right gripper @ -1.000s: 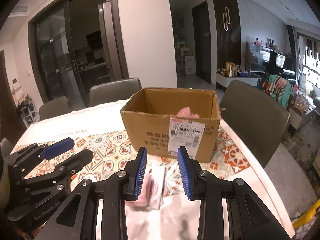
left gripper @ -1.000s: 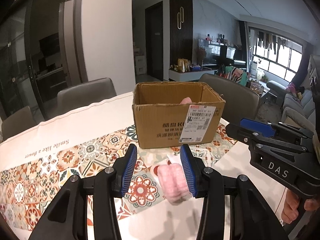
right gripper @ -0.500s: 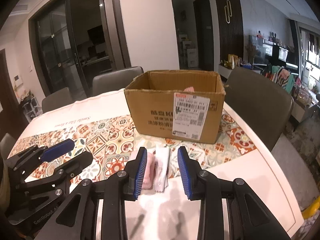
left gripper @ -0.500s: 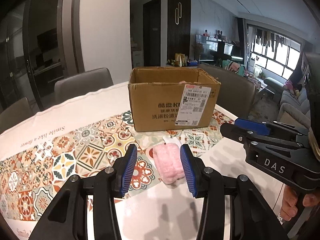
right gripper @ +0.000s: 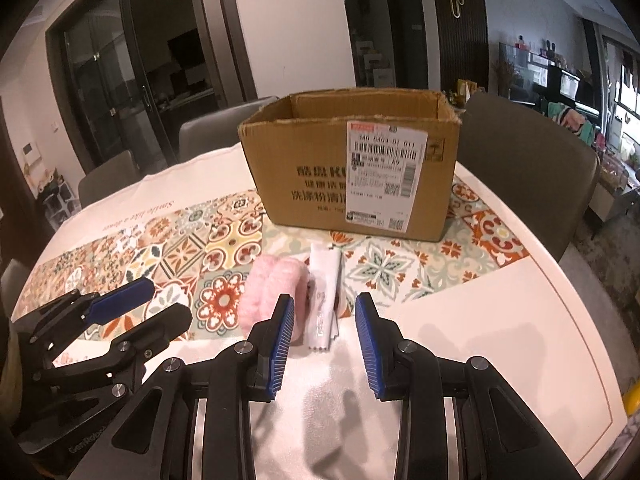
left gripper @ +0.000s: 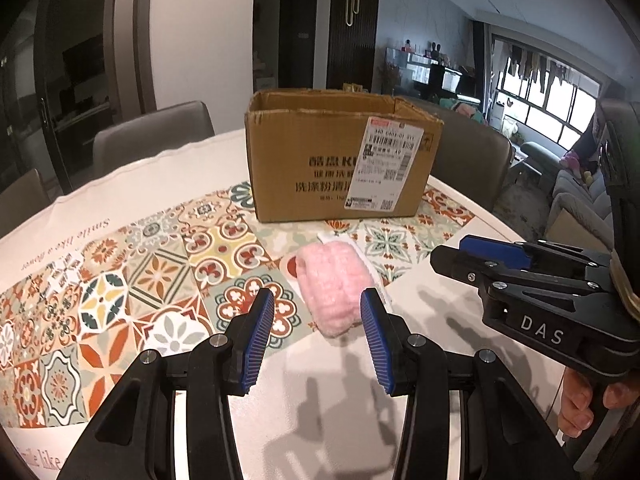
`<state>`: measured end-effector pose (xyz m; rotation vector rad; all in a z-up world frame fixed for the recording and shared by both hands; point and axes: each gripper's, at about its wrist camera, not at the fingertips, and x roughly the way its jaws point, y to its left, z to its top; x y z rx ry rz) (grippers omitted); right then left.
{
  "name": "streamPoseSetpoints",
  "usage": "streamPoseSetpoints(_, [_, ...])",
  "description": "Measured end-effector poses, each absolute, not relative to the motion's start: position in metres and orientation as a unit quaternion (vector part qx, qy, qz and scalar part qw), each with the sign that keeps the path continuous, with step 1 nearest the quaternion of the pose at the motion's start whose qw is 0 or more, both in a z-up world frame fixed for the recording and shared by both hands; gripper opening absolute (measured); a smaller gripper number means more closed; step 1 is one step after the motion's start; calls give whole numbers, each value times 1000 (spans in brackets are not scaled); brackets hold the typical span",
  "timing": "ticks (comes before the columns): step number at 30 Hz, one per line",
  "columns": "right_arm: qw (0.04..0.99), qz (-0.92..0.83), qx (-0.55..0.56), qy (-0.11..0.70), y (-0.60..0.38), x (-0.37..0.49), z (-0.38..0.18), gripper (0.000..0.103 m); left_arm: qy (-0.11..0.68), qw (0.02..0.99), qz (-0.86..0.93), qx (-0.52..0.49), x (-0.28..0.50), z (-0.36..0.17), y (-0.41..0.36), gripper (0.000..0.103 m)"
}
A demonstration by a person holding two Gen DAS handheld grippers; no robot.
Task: Organize soft objects
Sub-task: 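Close the left tool on the pink fluffy item while the right tool grips the white cloth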
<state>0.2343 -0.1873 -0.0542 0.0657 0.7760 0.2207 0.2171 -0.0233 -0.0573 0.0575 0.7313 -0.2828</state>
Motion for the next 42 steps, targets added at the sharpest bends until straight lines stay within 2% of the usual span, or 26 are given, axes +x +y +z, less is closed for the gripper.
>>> streamPoseSetpoints(26, [889, 121, 58, 437, -181, 277, -113, 34, 390, 902, -185, 5, 256, -100, -31, 44])
streamPoseSetpoints(31, [886, 122, 53, 445, -180, 288, -121, 33, 391, 901, -187, 9, 263, -104, -33, 42])
streamPoseSetpoints(42, [874, 132, 54, 464, -177, 304, -138, 34, 412, 886, -214, -5, 279, -119, -34, 29])
